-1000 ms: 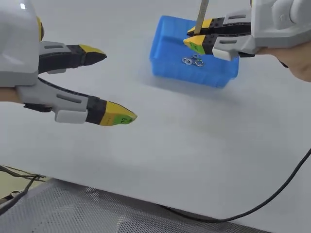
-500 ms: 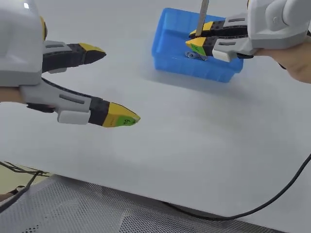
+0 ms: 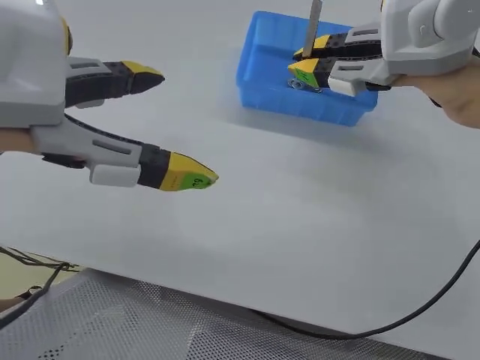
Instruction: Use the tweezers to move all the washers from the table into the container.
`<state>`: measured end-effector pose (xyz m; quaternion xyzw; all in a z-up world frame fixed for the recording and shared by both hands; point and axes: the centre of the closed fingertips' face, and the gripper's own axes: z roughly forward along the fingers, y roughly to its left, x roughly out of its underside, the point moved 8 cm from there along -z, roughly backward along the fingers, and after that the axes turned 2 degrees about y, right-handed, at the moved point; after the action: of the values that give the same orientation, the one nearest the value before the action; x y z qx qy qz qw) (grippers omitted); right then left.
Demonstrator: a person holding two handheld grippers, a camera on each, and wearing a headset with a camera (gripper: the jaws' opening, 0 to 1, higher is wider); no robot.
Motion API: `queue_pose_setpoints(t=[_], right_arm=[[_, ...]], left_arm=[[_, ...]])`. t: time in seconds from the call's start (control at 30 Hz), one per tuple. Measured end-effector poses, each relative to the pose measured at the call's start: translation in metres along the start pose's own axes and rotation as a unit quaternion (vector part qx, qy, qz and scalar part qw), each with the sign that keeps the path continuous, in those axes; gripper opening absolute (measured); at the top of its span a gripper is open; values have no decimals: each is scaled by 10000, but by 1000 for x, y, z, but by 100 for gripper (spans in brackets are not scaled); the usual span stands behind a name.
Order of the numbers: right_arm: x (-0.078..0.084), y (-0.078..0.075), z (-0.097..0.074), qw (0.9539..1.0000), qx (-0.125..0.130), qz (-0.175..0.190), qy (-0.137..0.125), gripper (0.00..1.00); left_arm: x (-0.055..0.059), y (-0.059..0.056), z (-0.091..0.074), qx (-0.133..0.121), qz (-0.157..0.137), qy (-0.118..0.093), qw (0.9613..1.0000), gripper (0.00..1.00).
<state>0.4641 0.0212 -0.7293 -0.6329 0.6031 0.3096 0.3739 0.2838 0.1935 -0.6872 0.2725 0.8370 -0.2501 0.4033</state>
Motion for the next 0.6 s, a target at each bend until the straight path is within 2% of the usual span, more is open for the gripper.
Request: queue_pose_setpoints(t=[0.13, 0.33, 0.4, 0.5, 0.6], right_arm=[[-4, 1, -2, 10000, 31, -41, -34, 9], [-16, -3, -11, 9996, 160, -231, 100, 8], [-21, -3, -16, 9995, 143, -269, 68, 8], [-36, -5, -30, 9992, 192, -342, -59, 8], [-47, -2, -38, 9989, 233, -395, -88, 8]], left_arm=[[-1, -1, 0, 6, -9, -15, 10000, 98], [-5, -1, 0, -35, 51, -48, 10000, 99], [-8, -1, 0, -46, 52, -122, 9999, 99], [-16, 4, 0, -148, -24, -351, 9993, 99], [-22, 6, 1, -190, 107, -465, 9987, 97]])
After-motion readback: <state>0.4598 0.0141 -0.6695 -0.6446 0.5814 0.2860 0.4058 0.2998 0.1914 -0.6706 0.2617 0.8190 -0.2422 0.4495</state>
